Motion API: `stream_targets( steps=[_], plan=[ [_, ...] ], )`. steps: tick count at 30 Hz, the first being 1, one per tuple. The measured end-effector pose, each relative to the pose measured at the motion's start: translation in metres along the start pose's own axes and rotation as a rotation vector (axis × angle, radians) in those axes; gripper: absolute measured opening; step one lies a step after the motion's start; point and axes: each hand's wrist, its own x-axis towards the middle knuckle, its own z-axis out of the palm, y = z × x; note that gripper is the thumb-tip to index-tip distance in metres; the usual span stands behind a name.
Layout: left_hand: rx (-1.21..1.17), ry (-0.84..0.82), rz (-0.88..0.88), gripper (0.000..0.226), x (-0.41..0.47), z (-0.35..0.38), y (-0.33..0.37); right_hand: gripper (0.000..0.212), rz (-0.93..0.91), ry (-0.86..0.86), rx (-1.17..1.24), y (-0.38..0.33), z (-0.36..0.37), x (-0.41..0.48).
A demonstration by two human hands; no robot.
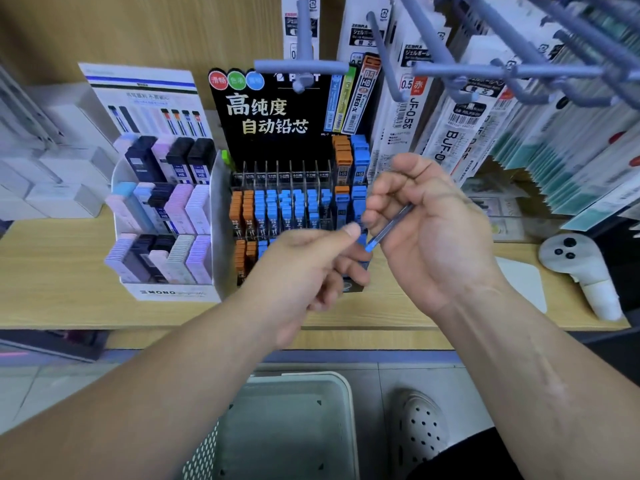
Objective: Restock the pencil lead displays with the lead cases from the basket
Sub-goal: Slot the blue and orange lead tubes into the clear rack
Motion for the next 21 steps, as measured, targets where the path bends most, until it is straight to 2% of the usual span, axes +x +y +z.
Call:
stream_targets(
  steps=[3, 5, 7, 10, 12, 15, 19, 21],
  plan=[
    [-0.169, -0.09, -0.067, 0.029, -0.003, -0.001, -0.008, 0.035, -0.029, -0.04, -0.061, 0.004, 0.0, -0.002],
    [-0.231, -0.074, -0.061, 0.017, -0.003, -0.003, -0.005, 0.037, -0.047, -0.066, -0.155, 0.006, -0.001, -0.003],
    [-0.235, 0.012, -0.038, 0.008, -0.001, -0.006, -0.001, 0.038, -0.081, -0.082, -0.393, 0.006, -0.005, -0.003],
    [-0.204, 0.17, 0.069, 0.004, 0.004, -0.016, 0.005, 0.034, -0.199, -0.137, -0.889, 0.004, -0.01, -0.006],
    [-0.138, 0.229, 0.169, 0.006, 0.005, -0.021, 0.009, 0.027, -0.25, -0.173, -1.042, 0.006, -0.012, -0.01],
    [0.052, 0.234, 0.29, 0.012, 0.005, -0.025, 0.011, 0.023, -0.209, -0.202, -1.045, 0.008, -0.014, -0.012],
    [0.18, 0.197, 0.335, 0.011, 0.004, -0.024, 0.014, 0.041, -0.143, -0.284, -1.074, 0.005, -0.013, -0.01],
    [0.271, 0.303, 0.406, 0.015, 0.007, -0.029, 0.014, 0.043, -0.146, -0.301, -1.123, 0.003, -0.014, -0.009]
  ],
)
